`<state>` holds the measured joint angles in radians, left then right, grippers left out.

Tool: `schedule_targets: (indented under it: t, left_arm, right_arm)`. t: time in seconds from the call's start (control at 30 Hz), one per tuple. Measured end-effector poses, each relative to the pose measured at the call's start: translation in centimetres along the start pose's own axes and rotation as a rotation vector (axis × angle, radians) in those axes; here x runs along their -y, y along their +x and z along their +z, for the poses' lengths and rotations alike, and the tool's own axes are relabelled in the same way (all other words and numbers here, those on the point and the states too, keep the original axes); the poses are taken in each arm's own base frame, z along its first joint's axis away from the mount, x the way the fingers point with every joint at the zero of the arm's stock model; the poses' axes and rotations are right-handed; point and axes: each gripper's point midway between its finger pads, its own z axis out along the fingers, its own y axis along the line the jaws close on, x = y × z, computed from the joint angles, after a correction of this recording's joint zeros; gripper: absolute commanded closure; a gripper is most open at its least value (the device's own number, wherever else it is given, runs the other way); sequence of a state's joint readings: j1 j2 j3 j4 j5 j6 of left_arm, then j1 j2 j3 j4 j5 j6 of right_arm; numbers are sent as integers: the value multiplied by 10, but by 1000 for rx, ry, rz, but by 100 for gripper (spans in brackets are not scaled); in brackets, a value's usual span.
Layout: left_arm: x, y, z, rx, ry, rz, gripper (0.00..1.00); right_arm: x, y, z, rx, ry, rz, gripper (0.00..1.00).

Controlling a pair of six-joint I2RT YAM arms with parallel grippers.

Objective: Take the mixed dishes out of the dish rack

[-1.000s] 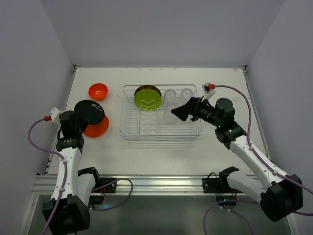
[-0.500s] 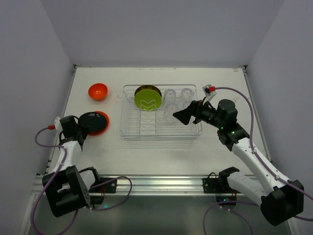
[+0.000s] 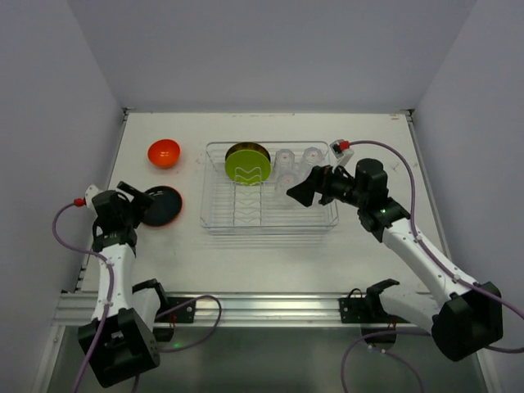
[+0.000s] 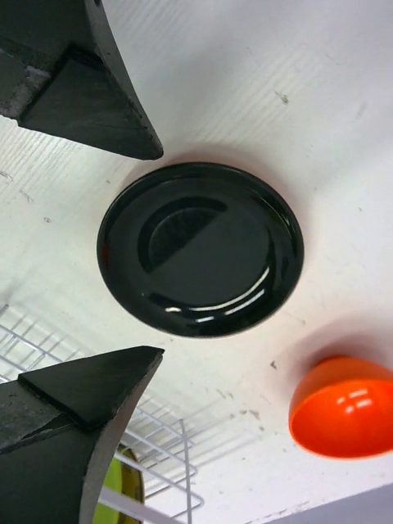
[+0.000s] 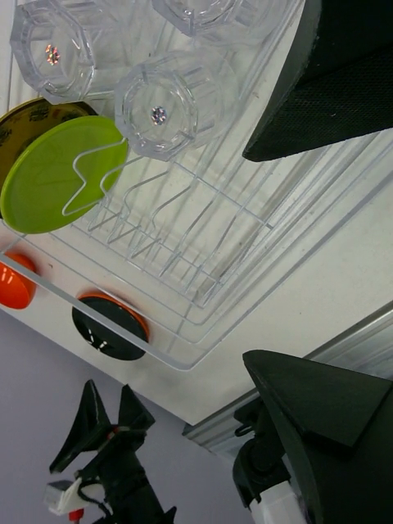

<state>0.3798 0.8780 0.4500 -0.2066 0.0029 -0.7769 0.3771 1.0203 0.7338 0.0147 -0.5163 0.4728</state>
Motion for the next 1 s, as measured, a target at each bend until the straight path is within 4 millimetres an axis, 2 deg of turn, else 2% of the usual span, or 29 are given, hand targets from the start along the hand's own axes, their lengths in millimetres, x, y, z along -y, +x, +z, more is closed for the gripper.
schedule_targets:
  t: [0.2, 0.27, 0.3, 0.37, 0.47, 0.53, 0.67, 0.87, 1.0]
  left_arm:
    - [30, -24, -25, 4, 82, 136, 0]
    - [43, -30, -38, 0, 129, 201, 0]
    - [51, -31, -45, -6, 162, 234, 0]
    - [73, -28, -59, -40, 242, 305, 0]
    - [103, -11, -80, -94, 341, 439, 0]
    - [115, -4, -92, -96, 377, 508, 0]
    - [116, 1, -101, -55, 413, 545, 0]
    - [105, 16, -91, -108, 387, 558, 0]
    - [105, 19, -92, -114, 393, 563, 0]
  right_arm:
    - [9, -12, 30, -63, 5, -2, 2]
    - [10, -22, 41, -67, 29, -45, 6]
    - [10, -27, 46, -72, 48, -81, 12]
    - [7, -42, 60, -72, 75, -177, 16]
    - [3, -65, 84, -66, 112, -348, 18]
    - [4, -74, 100, -72, 135, -448, 19]
    - [14, -74, 130, -132, 139, -597, 21]
    - [41, -55, 168, -254, 112, -724, 34]
    - [53, -50, 191, -303, 97, -762, 38]
